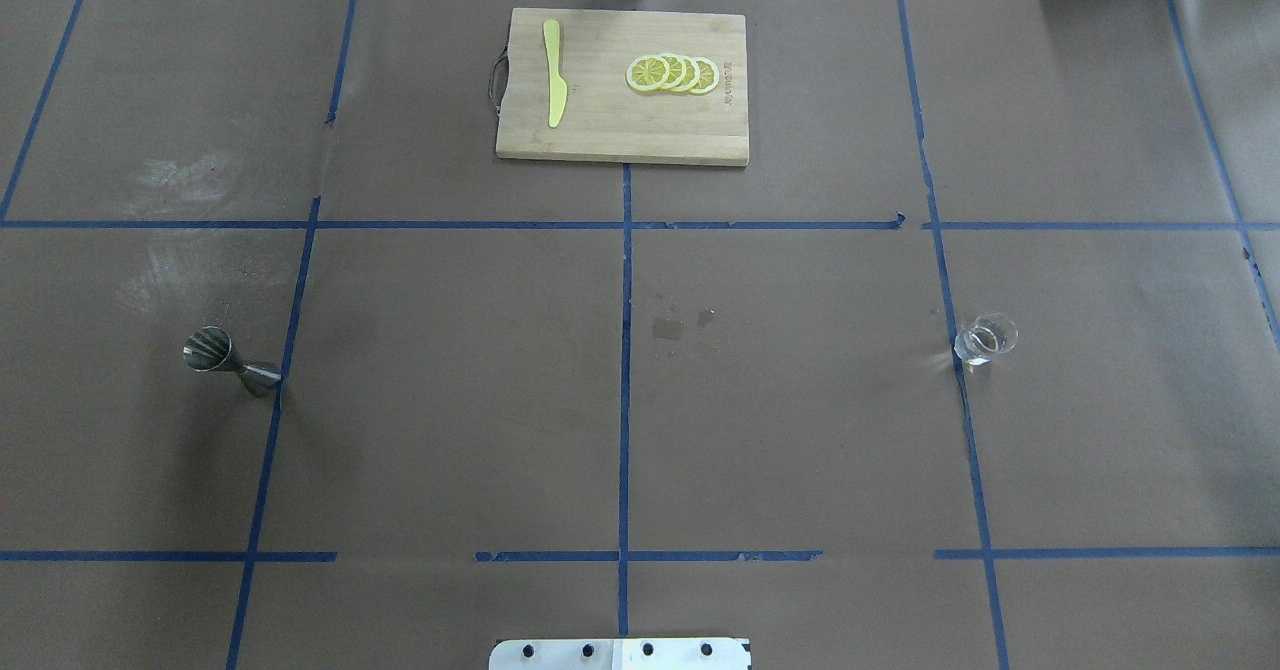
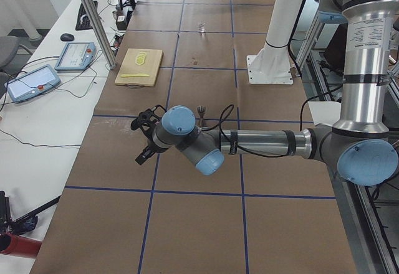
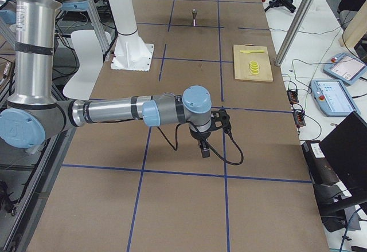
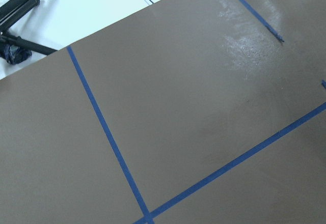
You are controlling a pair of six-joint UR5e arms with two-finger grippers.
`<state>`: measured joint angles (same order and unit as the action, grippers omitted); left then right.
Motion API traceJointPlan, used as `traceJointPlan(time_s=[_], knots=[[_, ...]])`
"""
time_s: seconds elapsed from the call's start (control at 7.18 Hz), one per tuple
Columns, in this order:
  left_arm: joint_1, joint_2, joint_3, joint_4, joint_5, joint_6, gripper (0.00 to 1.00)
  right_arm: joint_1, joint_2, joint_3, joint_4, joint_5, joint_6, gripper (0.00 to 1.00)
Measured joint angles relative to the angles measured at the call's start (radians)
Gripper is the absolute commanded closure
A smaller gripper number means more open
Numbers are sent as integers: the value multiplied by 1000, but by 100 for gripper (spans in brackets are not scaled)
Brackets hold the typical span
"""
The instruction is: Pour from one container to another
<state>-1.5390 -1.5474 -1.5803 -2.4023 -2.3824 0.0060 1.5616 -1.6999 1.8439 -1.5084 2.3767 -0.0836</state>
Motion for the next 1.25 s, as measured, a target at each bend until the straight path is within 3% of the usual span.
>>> traceJointPlan(time_s=[0.28,0.56,0.84,1.11,1.25], knots=[[6,-1,-19,-122,-43,-75,0,0,3,5,5,-3,-2,0],[70,16,-126,-204,-42,-287,0,0,3,8,18,-2,2,0],[260,84,-310,-237,172,-570,0,0,3,9,21,0,4,0],[517,146,-451,-241,517,-772,0,0,1,9,22,1,4,0],[645,173,-488,-240,735,-829,0,0,1,8,22,1,4,0]])
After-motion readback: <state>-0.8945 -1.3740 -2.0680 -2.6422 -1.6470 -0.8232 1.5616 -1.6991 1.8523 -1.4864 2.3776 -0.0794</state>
